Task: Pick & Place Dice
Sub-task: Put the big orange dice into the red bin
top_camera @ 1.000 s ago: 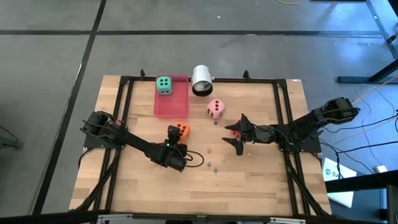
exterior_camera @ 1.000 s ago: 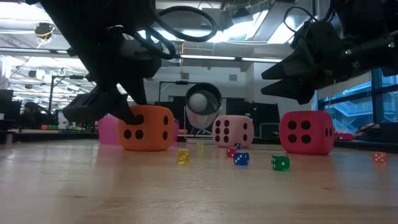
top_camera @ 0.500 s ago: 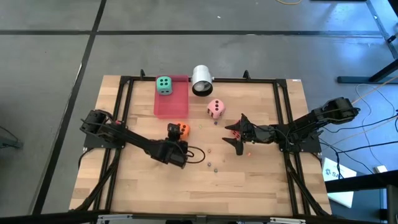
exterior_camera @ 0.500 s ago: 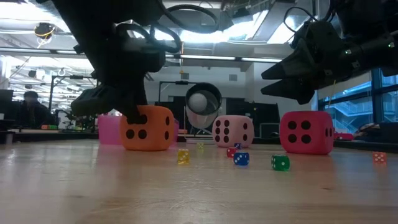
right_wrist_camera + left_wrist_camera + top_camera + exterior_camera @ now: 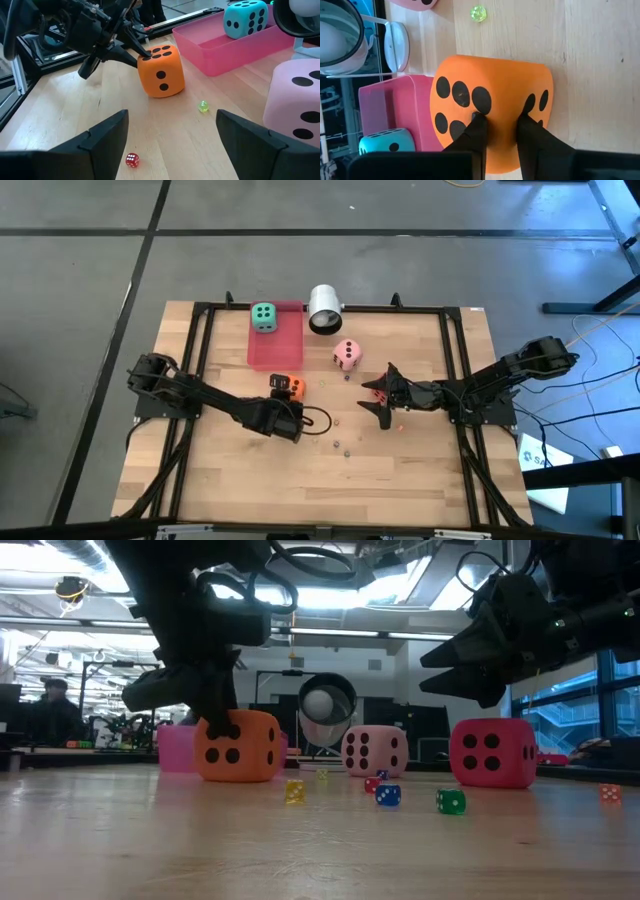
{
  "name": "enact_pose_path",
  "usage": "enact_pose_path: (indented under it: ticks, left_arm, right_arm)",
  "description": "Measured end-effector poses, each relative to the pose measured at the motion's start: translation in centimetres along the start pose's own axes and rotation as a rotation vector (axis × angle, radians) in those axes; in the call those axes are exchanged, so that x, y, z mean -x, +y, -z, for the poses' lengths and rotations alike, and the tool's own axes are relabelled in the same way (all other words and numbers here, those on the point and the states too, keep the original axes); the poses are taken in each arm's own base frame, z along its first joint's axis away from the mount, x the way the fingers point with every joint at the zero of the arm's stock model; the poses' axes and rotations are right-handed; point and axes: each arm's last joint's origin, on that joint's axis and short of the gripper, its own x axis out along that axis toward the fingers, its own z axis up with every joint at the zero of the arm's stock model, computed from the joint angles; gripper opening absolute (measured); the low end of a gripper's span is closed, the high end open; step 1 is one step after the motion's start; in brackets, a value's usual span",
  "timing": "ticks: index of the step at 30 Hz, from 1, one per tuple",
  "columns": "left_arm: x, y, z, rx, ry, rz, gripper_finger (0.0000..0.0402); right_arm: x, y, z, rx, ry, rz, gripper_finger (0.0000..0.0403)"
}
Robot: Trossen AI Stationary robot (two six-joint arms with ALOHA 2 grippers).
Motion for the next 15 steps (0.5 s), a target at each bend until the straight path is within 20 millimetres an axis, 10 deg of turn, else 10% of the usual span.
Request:
enact_pose_path:
  ticks: [15]
  left_arm:
    - [0.00,-0.03,0.02,0.000,0.002,0.010,0.0031]
  right_arm:
    - [0.00,0.01,0.00,0.000,0.000,0.000,0.0300]
